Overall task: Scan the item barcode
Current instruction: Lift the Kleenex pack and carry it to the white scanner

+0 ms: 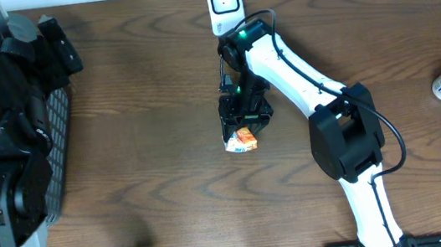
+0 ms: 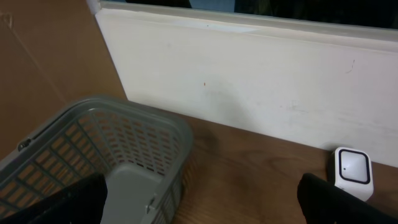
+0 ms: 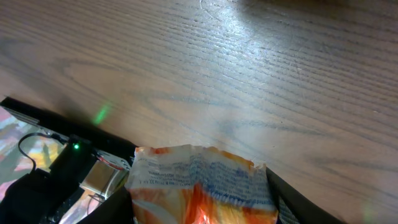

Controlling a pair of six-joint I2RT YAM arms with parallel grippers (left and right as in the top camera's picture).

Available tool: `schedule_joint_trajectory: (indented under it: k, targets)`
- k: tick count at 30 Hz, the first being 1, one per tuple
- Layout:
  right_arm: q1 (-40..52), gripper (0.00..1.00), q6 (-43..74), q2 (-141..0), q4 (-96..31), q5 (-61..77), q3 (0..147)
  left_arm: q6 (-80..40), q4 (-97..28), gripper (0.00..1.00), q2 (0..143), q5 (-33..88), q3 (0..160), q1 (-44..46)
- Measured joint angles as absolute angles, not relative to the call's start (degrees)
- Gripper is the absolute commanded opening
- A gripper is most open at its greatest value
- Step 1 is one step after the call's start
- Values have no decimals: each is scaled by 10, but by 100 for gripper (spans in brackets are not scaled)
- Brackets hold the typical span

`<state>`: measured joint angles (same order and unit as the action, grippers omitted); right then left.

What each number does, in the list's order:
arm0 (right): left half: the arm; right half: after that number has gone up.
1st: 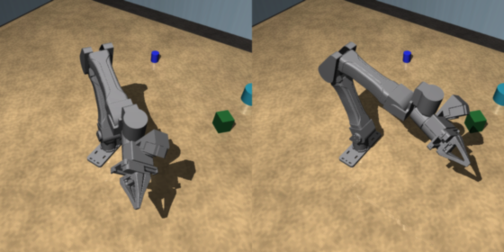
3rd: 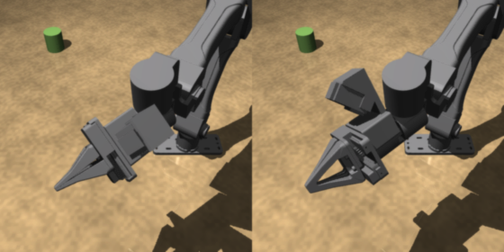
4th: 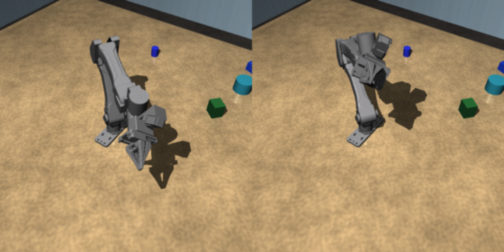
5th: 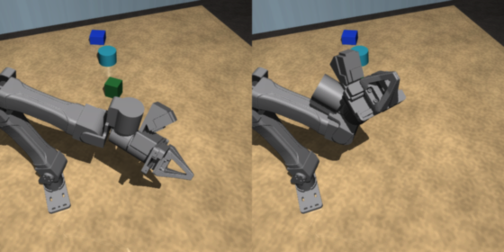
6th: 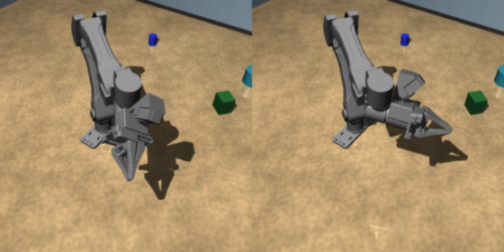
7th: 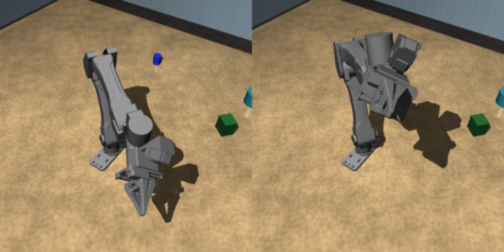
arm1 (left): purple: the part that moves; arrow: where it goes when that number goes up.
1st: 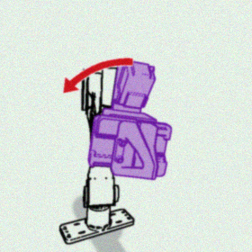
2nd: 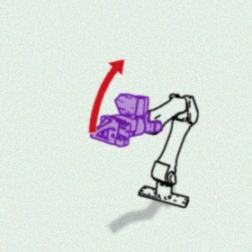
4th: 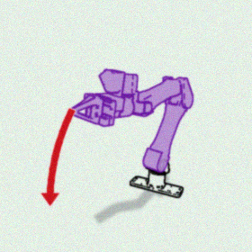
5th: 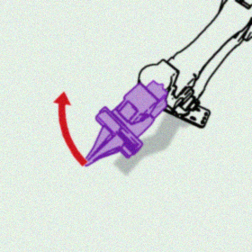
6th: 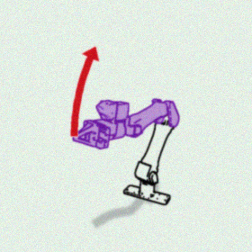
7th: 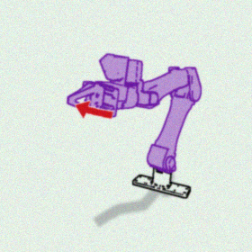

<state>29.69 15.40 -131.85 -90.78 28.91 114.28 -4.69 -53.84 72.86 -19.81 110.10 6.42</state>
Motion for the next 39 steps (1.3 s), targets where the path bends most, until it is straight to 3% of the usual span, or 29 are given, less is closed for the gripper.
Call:
schedule_joint_trajectory:
  k: [4, 7, 22, 34, 39]
  targets:
    - [297, 49, 154, -1319, -908, 289, 1143, -47, -538, 98, 729, -198, 1101, 64]
    - [297, 41, 151, -1319, -904, 288, 1143, -47, -538, 98, 729, -198, 1101, 64]
    - [289, 28, 166, -1319, -843, 243, 1147, -47, -538, 98, 729, -198, 1101, 64]
    - [246, 28, 169, -1319, -897, 184, 1327, -47, -539, 98, 729, -198, 1101, 64]
    - [243, 30, 169, -1319, -822, 107, 1377, -47, -538, 98, 729, -198, 1101, 64]
